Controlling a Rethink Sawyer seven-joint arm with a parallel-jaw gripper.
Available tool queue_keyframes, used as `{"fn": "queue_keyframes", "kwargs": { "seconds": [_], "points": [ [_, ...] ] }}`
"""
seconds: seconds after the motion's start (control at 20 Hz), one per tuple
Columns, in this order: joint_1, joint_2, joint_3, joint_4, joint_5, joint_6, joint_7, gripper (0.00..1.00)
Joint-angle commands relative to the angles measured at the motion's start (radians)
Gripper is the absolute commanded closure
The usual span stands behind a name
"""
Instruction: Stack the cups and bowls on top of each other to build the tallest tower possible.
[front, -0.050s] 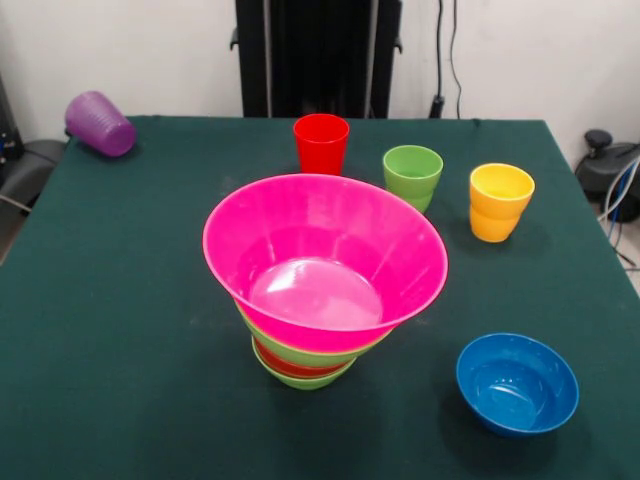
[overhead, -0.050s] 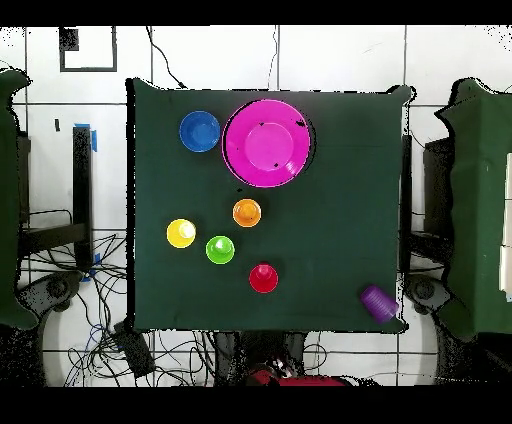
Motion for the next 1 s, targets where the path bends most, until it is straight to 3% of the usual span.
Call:
{"fn": "queue_keyframes", "kwargs": {
  "seconds": [0.05,0.1,0.15,0.4,0.75,1.0],
  "points": [
    [0.084,0.301,-0.165,-0.046,-0.240,-0.142,0.299,0.00],
    [0.094,0.325,-0.182,-0.057,-0.259,-0.161,0.309,0.00],
    [0.080,0.299,-0.166,-0.045,-0.234,-0.149,0.289,0.00],
    [0.100,0.373,-0.202,-0.075,-0.297,-0.215,0.340,0.00],
    [0.254,0.597,-0.383,-0.207,-0.481,-0.392,0.504,0.00],
    [0.323,0.695,-0.458,-0.271,-0.516,-0.472,0.544,0.00]
  ]
}}
